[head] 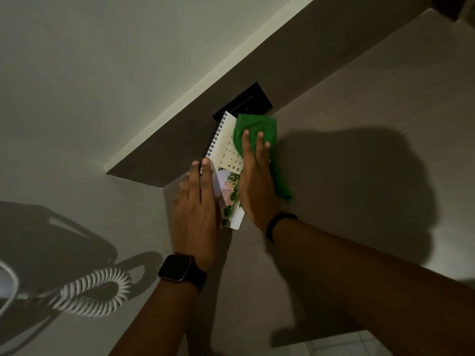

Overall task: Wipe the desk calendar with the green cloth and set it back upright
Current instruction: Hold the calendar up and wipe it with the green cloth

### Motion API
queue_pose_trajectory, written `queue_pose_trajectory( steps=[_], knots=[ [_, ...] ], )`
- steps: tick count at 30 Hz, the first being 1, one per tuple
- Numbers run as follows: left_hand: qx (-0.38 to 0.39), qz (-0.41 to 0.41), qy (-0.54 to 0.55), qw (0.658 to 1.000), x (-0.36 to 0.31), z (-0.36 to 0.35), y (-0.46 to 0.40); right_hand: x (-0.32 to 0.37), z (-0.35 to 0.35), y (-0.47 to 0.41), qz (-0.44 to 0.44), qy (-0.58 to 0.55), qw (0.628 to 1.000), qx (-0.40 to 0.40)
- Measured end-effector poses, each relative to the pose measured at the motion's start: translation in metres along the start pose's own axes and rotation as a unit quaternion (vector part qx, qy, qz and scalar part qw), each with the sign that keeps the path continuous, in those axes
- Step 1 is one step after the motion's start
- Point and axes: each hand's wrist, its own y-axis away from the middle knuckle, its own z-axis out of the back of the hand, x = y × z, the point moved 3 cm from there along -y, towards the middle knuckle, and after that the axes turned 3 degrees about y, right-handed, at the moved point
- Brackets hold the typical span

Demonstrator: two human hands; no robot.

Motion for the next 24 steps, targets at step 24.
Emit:
queue_pose_trajectory(
  steps=[24],
  knots=[
    [-0.003,0.011,-0.028,1.000,0.001,-0.008,-0.002,-0.005,0.001,0.022,0.039,0.082,0.994,0.062]
  ],
)
